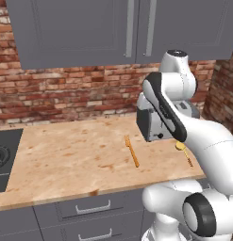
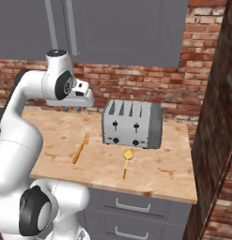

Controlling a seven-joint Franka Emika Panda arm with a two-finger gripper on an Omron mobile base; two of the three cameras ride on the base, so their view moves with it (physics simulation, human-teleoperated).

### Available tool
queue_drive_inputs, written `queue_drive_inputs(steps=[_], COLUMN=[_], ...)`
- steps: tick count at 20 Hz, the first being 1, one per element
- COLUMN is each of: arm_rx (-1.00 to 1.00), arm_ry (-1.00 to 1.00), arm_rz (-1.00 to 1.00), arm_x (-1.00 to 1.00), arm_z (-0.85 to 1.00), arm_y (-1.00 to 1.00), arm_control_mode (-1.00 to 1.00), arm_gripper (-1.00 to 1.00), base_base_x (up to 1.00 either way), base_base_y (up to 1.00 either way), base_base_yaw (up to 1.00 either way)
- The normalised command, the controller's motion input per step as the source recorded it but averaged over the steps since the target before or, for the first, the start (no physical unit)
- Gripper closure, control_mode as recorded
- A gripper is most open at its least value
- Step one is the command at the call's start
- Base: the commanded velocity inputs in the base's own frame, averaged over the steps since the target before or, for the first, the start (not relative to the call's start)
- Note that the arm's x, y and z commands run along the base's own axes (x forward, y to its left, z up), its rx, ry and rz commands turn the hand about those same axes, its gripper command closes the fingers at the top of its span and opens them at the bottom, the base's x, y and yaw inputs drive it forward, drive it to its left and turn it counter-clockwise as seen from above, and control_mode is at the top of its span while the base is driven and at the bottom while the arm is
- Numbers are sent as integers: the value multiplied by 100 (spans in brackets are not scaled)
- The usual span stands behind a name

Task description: Take the fork and place it on the left side of the plate. Then take the spoon and place it on the right side of the plate. Make sure they're directly next to the plate.

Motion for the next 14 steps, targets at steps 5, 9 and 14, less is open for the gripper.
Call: queue_drive_inputs(steps=[5,9,14], arm_rx=[0,0,2], arm_ry=[1,1,8], arm_rz=[0,-5,-7], arm_x=[-39,-69,-29], arm_z=[-26,-95,-77], arm_y=[0,-7,-65], arm_control_mode=[-100,-100,-100], arm_gripper=[-100,-100,-100], base_base_x=[0,0,0], base_base_y=[0,0,0], base_base_yaw=[0,0,0])
